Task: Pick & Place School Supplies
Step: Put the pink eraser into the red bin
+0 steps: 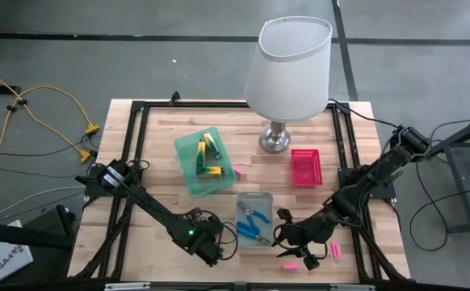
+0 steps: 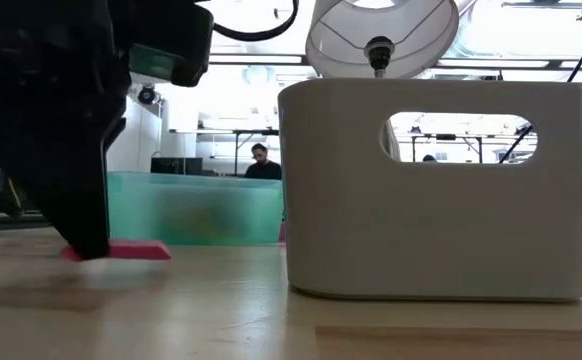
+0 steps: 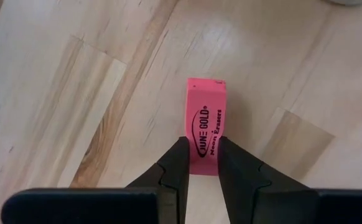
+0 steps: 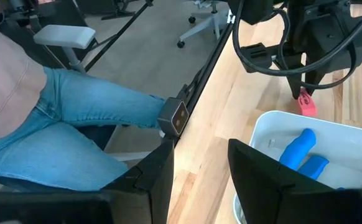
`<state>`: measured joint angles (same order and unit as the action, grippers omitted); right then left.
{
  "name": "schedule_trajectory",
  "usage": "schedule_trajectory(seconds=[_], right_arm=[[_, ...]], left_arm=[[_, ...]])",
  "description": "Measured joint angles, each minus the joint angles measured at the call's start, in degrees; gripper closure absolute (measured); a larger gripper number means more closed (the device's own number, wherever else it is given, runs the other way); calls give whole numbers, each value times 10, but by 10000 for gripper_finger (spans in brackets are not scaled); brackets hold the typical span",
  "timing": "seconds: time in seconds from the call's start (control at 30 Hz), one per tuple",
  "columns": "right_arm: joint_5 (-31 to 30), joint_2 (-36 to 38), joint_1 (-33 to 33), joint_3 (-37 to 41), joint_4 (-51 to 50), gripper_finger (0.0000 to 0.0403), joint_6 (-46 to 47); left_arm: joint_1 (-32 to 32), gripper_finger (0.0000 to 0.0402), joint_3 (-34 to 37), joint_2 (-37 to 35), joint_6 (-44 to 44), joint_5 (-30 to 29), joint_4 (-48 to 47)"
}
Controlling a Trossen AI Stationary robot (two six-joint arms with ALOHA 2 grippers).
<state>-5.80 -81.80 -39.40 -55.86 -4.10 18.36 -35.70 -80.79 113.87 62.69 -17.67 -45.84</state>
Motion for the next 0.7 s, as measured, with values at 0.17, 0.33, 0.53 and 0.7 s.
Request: schedule_trajectory(seconds=[0.17, 0.33, 0.53, 0.7], right_arm=[[-1, 0, 0, 0, 0, 259, -1], [-2, 0, 0, 0, 0, 259, -2], [-19, 0, 0, 0, -1, 259, -6], [-44, 0, 2, 0, 0, 259, -5]], left_arm=[[0, 336, 0, -9, -1, -2, -3], [0, 335, -1, -27, -14, -4, -8], [-1, 335, -1, -57, -37, -21, -11], [-1, 336, -1, -81, -57, -49, -11]])
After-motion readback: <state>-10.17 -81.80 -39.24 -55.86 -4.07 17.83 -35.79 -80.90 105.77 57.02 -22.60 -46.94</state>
